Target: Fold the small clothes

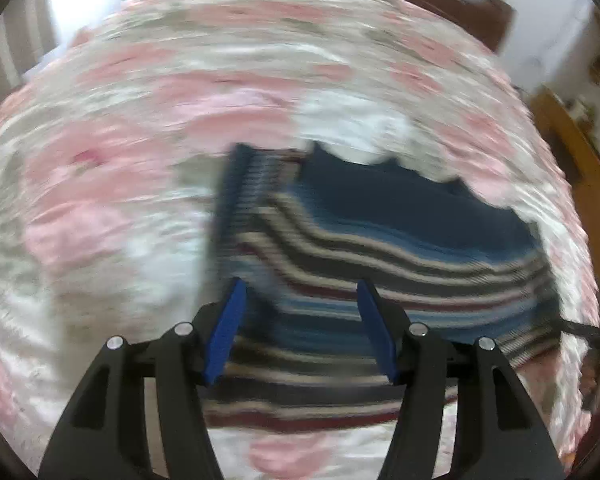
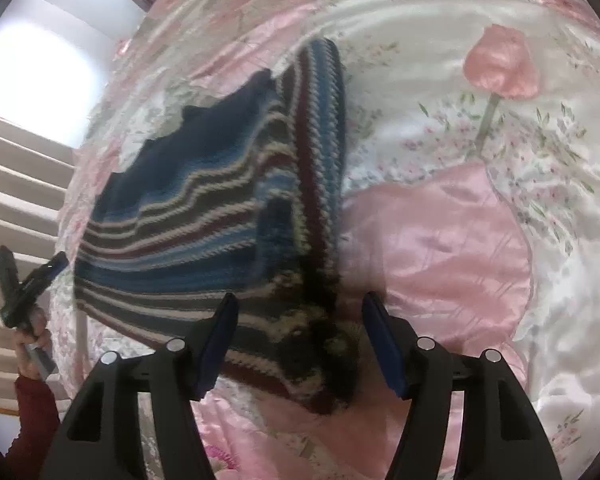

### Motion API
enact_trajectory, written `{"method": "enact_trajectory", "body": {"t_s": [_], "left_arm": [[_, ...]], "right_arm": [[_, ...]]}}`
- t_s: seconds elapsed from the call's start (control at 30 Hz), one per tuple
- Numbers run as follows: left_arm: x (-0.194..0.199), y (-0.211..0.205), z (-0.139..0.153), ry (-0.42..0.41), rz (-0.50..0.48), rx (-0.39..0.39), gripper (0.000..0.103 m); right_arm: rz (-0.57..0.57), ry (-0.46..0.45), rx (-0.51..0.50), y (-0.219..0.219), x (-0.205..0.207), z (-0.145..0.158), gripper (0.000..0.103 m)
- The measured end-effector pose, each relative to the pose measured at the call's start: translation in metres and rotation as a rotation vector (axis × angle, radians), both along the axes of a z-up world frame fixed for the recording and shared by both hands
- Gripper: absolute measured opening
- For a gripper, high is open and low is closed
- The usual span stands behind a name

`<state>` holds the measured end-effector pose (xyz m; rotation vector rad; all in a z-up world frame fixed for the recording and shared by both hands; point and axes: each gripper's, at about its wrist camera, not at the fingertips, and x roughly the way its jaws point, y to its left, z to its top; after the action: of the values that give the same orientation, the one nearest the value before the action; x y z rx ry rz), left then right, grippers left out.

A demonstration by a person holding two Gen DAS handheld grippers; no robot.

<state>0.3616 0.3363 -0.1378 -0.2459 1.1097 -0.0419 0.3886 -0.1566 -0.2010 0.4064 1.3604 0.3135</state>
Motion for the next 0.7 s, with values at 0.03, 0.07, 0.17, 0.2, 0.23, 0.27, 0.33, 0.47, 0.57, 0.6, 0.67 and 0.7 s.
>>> {"method": "enact_trajectory", "body": {"t_s": [0.03,0.07,0.17,0.2,0.23,0.27,0.33,0.47,0.57,0.6,0.67,0.7], "left_arm": [[0.003,-0.01,-0.003,0.011,-0.026,0.0,0.056],[0.006,-0.02,-0.007,0.023,-0.052,0.015,0.055],[0.01,-0.038,-0.028,0.077,-0.104,0.067,0.05],[0.012,-0.04,-0.037,0.096,-0.105,0.071,0.05],[0.014,-0.039,-0.049,0.127,-0.098,0.064,0.05],[0.015,-0.035,-0.058,0.144,-0.089,0.048,0.052],[0.014,-0.028,-0.068,0.13,-0.066,0.008,0.052],[0.015,-0.022,-0.072,0.128,-0.047,-0.032,0.052],[0.017,-0.025,-0.074,0.135,-0.071,-0.014,0.052],[0.019,-0.026,-0.074,0.137,-0.071,-0.018,0.052],[0.018,-0.023,-0.074,0.144,-0.069,-0.032,0.052],[0.019,-0.022,-0.074,0.147,-0.071,-0.035,0.052]], "right_arm": [[-0.006,0.007,0.009,-0.002,0.001,-0.003,0.065],[-0.011,0.014,0.015,-0.002,0.003,-0.006,0.065],[-0.007,0.034,-0.02,0.004,0.008,-0.016,0.05],[-0.005,0.037,-0.023,0.005,0.008,-0.018,0.047],[-0.004,0.038,-0.024,0.007,0.008,-0.021,0.041],[-0.003,0.038,-0.025,0.007,0.008,-0.022,0.032],[-0.011,0.045,-0.003,0.009,0.007,-0.023,0.023],[-0.037,0.041,-0.005,0.012,0.005,-0.011,0.017],[-0.03,0.021,-0.039,0.023,0.006,0.008,0.017],[-0.026,0.015,-0.046,0.026,0.007,0.013,0.017],[-0.012,-0.006,-0.056,0.039,0.01,0.029,0.016],[-0.004,-0.016,-0.053,0.045,0.012,0.035,0.016]]}}
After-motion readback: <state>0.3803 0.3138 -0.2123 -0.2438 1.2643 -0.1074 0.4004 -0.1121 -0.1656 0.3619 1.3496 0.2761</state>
